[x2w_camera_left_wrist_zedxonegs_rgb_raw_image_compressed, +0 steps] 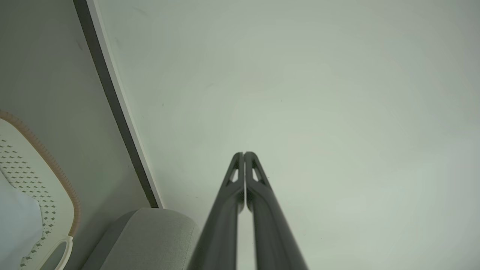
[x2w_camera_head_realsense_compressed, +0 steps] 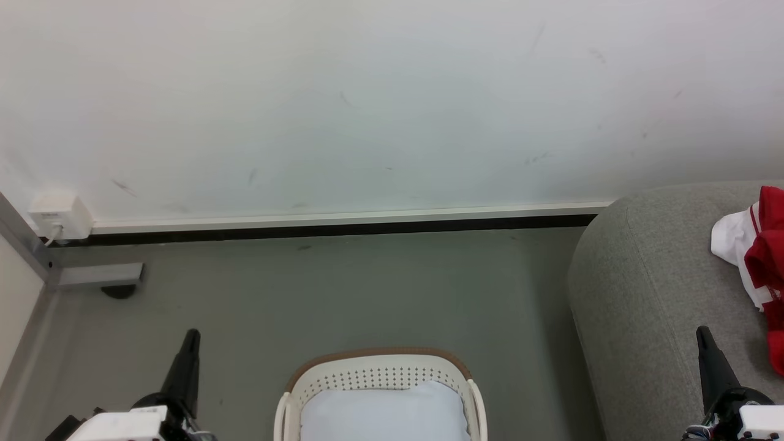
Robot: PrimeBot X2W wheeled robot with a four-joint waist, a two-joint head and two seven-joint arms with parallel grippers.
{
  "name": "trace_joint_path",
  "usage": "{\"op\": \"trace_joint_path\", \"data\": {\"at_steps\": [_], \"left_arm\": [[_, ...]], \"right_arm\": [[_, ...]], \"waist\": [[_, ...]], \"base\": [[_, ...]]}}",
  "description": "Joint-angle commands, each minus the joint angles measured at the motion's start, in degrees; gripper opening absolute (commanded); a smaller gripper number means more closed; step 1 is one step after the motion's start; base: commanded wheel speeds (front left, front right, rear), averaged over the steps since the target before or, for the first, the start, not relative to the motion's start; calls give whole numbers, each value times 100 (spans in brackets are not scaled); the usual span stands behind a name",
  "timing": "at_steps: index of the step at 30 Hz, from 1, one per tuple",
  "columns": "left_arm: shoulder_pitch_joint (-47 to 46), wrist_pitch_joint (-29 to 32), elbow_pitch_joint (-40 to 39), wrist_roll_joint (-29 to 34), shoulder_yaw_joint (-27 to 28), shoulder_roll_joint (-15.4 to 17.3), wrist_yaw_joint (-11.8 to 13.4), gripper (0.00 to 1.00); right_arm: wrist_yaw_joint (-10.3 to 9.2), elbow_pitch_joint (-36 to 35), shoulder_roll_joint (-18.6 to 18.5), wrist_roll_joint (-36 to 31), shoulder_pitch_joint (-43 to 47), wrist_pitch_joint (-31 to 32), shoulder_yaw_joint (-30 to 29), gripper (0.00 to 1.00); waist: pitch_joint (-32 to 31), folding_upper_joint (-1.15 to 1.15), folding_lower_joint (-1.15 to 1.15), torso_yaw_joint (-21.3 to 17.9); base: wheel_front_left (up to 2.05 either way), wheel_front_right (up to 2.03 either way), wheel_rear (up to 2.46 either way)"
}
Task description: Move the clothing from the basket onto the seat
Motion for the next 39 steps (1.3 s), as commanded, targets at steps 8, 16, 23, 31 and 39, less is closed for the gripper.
{"op": "trace_joint_path", "data": {"at_steps": [8,16,23,31,39], "left_arm": [[-51,23,-17,-75,18,12,-35,0],[-51,23,-18,-74,17,12,-35,0],[-51,22,-18,-74,16,12,-35,0],[-51,22,-18,-75,16,12,-35,0],[-51,22,-19,-75,15,12,-35,0]], "right_arm": [[-12,-23,7,1,-66,11,-26,0],[-12,-22,12,-11,-67,22,-34,0],[-12,-22,18,-15,-68,28,-40,0],[-12,-21,23,-24,-68,37,-48,0],[-12,-21,28,-30,-69,38,-54,0]], "waist": [[0,0,0,0],[0,0,0,0],[0,0,0,0],[0,0,0,0],[0,0,0,0]], "base": [[0,0,0],[0,0,0],[0,0,0],[0,0,0],[0,0,0]]}}
